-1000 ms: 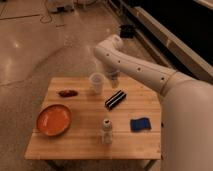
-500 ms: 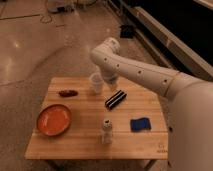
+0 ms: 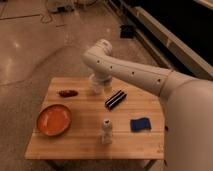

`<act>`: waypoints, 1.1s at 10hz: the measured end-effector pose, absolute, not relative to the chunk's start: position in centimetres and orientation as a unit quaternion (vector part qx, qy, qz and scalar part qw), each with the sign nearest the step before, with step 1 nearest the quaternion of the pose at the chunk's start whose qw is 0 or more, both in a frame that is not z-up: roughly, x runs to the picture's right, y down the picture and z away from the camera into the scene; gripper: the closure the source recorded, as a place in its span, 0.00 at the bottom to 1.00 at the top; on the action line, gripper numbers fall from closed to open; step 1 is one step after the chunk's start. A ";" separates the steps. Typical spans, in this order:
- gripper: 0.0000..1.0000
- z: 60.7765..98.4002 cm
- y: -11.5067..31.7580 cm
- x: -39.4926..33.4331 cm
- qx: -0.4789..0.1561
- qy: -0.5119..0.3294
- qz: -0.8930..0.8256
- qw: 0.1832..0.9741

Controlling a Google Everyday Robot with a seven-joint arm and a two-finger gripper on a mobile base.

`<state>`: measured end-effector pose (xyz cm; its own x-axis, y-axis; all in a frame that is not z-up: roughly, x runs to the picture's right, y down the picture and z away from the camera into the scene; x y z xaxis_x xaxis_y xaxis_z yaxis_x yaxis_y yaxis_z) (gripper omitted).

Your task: Move the arm in a circular motion

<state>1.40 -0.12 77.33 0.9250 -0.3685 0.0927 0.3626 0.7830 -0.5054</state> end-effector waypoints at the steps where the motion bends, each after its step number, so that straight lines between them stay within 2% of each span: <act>1: 0.59 77.0 0.4 2.6 -0.271 0.007 -0.197 0.942; 9: 0.59 73.8 2.8 2.3 -0.279 0.006 -0.188 0.942; 11: 0.59 72.6 3.5 2.8 -0.279 -0.004 -0.235 0.931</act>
